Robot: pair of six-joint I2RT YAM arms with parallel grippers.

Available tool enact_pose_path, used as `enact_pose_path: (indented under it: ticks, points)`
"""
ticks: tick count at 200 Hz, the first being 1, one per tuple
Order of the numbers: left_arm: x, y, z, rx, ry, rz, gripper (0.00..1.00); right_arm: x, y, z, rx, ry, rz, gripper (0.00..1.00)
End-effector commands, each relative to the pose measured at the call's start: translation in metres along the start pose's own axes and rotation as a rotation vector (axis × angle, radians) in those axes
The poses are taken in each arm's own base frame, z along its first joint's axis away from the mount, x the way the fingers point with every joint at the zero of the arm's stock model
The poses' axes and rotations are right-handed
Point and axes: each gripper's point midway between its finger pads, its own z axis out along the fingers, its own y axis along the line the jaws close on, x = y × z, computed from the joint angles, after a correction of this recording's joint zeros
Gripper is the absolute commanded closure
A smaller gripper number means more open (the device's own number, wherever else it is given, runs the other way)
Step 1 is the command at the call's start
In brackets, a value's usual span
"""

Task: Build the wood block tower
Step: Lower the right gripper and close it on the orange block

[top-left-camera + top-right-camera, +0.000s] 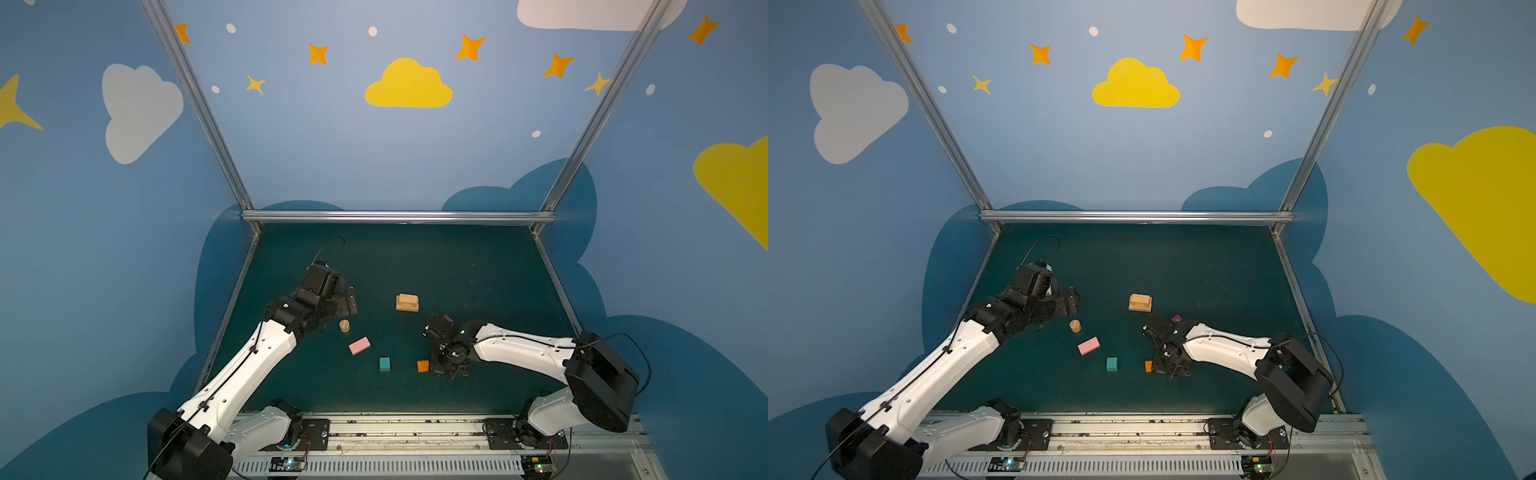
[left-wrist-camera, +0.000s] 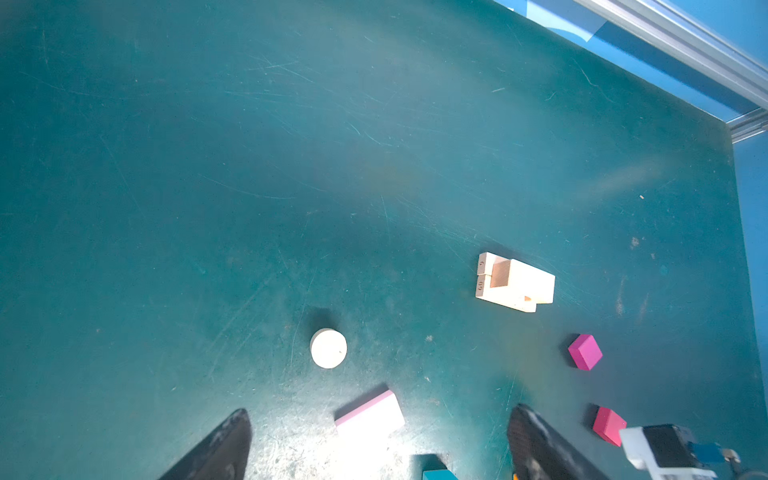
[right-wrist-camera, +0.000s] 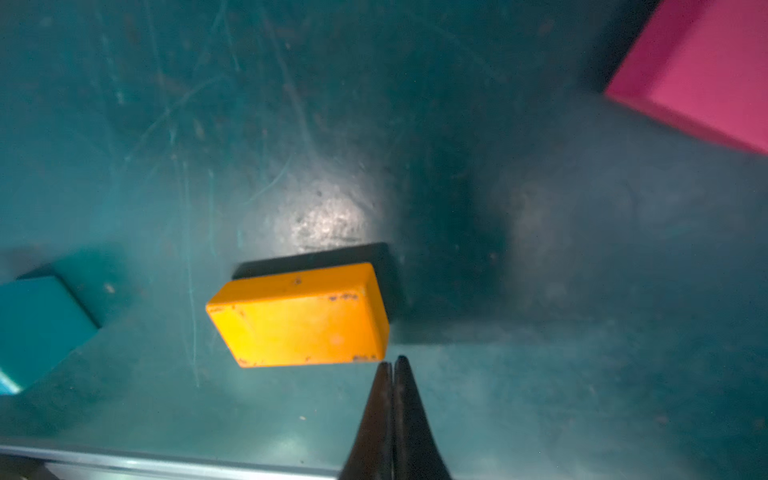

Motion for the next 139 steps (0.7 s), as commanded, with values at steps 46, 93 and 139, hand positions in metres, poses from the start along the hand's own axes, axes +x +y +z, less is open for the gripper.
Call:
enact_pose_path:
  ticks: [46,93,139]
  points:
    - [-0.006,0.003,-0.008,-0.011,-0.027,0.007,0.04,0.001,0.005,-0.056,-0.012,-0.120,-0.168,0.39]
    - [-0.006,0.003,-0.010,-0.010,-0.023,0.001,0.04,-0.001,0.025,-0.047,0.067,-0.073,-0.359,0.19]
    - [-0.007,0.005,-0.015,-0.014,-0.033,-0.005,0.04,-0.002,0.048,-0.027,0.032,-0.067,-0.470,0.15]
